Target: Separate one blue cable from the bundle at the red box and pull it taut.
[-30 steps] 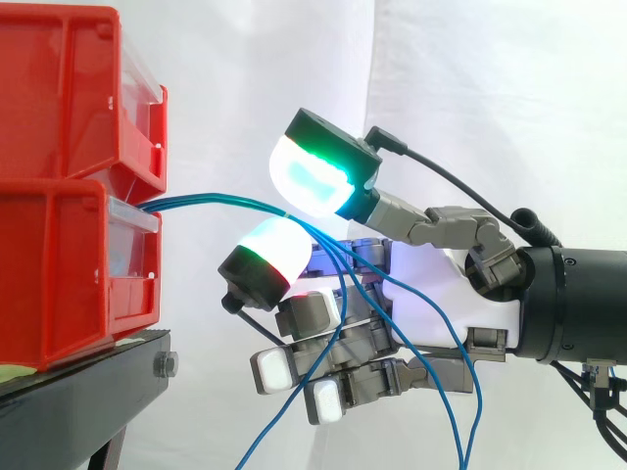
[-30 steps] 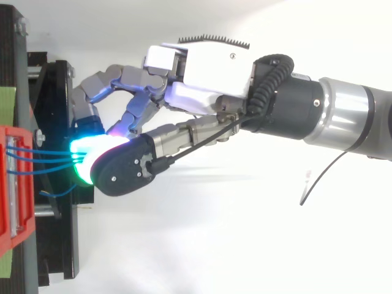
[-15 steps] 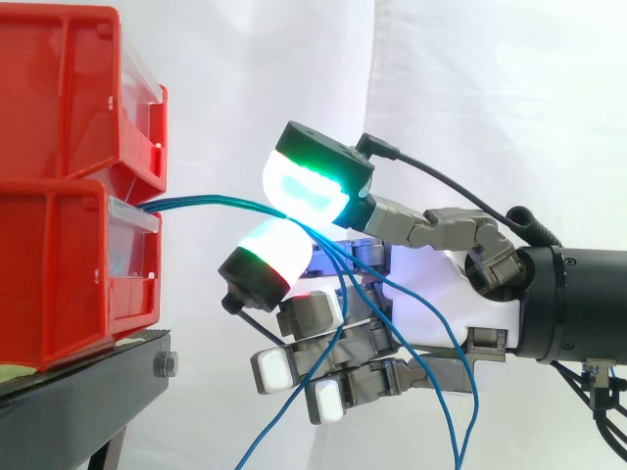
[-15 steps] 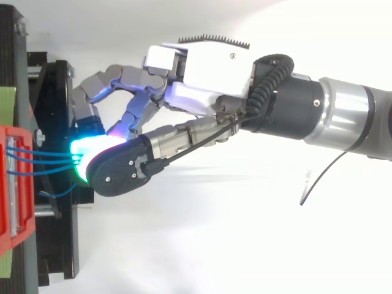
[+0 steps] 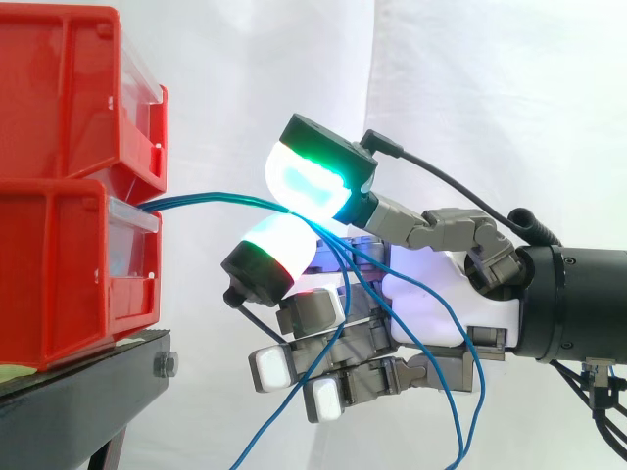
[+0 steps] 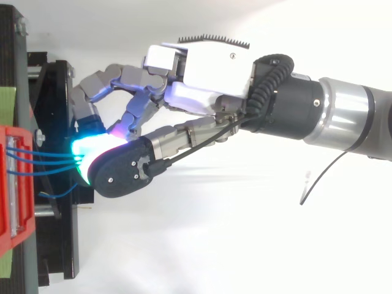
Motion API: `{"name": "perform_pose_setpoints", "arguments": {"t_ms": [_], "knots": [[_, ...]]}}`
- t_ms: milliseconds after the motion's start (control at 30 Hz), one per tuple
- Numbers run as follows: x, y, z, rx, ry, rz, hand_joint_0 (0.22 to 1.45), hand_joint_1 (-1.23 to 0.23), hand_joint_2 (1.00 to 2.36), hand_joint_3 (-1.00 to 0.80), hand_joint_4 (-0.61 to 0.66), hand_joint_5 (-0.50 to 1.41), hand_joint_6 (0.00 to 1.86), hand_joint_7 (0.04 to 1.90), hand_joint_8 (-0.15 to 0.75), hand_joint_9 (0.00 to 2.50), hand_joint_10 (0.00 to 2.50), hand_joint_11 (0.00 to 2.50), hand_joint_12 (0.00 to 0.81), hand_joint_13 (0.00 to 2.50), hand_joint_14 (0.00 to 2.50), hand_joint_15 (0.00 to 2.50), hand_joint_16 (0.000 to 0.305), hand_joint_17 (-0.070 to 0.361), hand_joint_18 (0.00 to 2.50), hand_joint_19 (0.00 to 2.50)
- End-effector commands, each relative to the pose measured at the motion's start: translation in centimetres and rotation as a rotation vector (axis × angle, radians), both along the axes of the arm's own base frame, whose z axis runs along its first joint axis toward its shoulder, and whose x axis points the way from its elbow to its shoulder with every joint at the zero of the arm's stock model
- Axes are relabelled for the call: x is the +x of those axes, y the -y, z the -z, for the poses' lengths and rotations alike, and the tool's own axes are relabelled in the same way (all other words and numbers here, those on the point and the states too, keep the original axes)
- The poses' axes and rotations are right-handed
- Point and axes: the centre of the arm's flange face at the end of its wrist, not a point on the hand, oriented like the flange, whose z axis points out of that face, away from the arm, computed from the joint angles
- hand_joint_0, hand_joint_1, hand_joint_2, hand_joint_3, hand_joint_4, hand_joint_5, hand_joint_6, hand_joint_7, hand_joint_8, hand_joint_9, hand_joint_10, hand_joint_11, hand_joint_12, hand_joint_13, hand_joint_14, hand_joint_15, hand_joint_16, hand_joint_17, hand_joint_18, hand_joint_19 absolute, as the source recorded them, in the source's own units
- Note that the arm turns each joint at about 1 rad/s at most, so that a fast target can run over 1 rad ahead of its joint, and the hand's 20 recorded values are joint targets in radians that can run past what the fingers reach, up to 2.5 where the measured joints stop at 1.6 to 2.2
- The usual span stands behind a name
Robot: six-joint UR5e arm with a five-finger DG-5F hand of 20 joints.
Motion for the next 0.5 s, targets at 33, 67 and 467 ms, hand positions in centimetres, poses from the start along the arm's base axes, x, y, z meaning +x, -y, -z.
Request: {"name": "perform_pose_setpoints", "arguments": {"t_ms": [33, 67, 467], "knots": [[0.02, -0.10, -0.01, 0.000, 0.002, 0.000, 0.82, -0.88, 1.00, -0.50, -0.13, -0.18, 0.91, 1.51, 0.318, 1.14, 0.03, 1.25, 0.391, 0.95, 0.02, 0.64, 0.049, 0.111, 0.86, 0.78], [0.02, -0.11, -0.01, 0.000, 0.002, -0.001, 0.81, -0.89, 1.00, -0.50, -0.11, -0.18, 0.91, 1.50, 0.321, 1.14, 0.03, 1.24, 0.392, 0.96, 0.03, 0.64, 0.049, 0.111, 0.87, 0.77], [-0.02, -0.12, 0.04, 0.003, -0.002, -0.003, 0.71, -0.94, 1.00, -0.50, 0.01, -0.16, 0.90, 1.36, 0.328, 1.15, 0.03, 1.27, 0.393, 0.96, 0.03, 0.65, 0.049, 0.110, 0.87, 0.78]]}}
